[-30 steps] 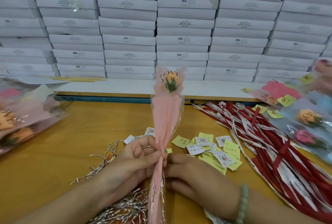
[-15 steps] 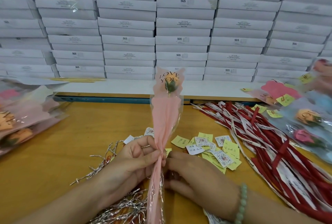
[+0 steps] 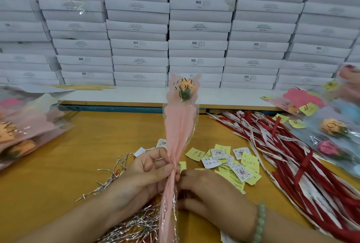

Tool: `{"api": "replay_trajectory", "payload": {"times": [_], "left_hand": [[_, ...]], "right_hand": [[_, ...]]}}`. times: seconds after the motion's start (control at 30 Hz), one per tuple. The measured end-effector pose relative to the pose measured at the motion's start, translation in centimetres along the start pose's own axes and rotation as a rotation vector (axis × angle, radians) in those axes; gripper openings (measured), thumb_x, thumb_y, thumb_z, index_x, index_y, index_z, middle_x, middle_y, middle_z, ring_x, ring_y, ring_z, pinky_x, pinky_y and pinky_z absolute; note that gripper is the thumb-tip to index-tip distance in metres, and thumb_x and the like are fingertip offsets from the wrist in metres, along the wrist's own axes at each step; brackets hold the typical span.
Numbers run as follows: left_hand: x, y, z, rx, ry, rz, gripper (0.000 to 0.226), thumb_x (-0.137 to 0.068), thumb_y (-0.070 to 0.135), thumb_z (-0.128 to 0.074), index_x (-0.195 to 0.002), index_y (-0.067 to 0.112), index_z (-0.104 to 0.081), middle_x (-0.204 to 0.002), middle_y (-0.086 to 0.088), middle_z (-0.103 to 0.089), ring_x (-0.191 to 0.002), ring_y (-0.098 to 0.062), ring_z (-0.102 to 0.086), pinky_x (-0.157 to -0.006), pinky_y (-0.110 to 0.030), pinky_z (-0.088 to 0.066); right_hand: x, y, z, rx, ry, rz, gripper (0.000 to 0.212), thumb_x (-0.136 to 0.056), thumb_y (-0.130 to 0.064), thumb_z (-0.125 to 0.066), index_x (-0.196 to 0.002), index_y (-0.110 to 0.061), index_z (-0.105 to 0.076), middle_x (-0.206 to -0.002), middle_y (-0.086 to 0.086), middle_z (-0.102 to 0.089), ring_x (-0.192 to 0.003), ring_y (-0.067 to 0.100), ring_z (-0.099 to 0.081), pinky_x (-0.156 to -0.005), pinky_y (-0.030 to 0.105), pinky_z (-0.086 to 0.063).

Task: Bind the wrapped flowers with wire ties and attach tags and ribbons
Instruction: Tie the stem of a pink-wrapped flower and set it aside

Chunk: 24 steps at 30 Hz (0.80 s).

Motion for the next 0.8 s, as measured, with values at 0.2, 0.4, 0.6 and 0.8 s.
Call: {"api": "replay_trajectory", "payload": {"times": [0.2, 0.4, 0.6, 0.8], "left_hand": [[0.0, 0.1, 0.1, 0.0, 0.012, -0.012, 0.047, -0.062, 0.016, -0.092, -0.09, 0.002, -0.057, -0.077, -0.012, -0.065, -0.067, -0.018, -0.065, -0.059, -0.023, -0.054], [0.0, 0.2, 0.0, -0.029, -0.003, -0.017, 0.033, -0.065, 0.017, -0.091, -0.086, 0.008, -0.066, -0.077, -0.012, -0.066, -0.068, -0.016, -0.065, -0.059, -0.021, -0.054], [0.0, 0.1, 0.1, -0.004, -0.006, -0.009, 0.036, -0.064, 0.016, -0.091, -0.086, 0.007, -0.065, -0.076, -0.01, -0.066, -0.068, -0.016, -0.065, -0.058, -0.021, -0.053], [0.0, 0.1, 0.1, 0.001, 0.006, -0.009, 0.057, -0.063, 0.016, -0.092, -0.098, -0.002, -0.051, -0.076, -0.011, -0.066, -0.067, -0.017, -0.065, -0.059, -0.02, -0.053]], "right_hand": [[0.7, 1.4, 1.8, -0.159, 0.074, -0.039, 0.007, -0.096, -0.03, -0.058, -0.1, -0.024, -0.06, -0.1, -0.011, -0.051, -0.092, 0.004, -0.053, -0.085, 0.027, -0.045], [0.8, 1.9, 2.1, -0.304, 0.108, -0.053, 0.004, -0.091, -0.025, -0.065, -0.09, -0.021, -0.065, -0.086, -0.013, -0.062, -0.083, 0.001, -0.056, -0.072, 0.009, -0.041], [0.8, 1.6, 1.8, -0.307, 0.062, -0.036, 0.012, -0.087, -0.033, -0.07, -0.089, -0.022, -0.074, -0.087, -0.011, -0.067, -0.082, 0.004, -0.06, -0.074, 0.015, -0.047], [0.9, 1.7, 1.6, 0.125, 0.059, -0.118, 0.022, -0.092, -0.049, -0.055, -0.105, -0.032, -0.06, -0.096, -0.016, -0.047, -0.084, 0.004, -0.048, -0.074, 0.028, -0.043]]}}
Point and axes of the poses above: each hand's wrist, its own x-axis away from the middle knuckle, its own z-axis out of the back of the hand, y = z × x, the point moved 9 cm from there along -x, towards the middle knuckle
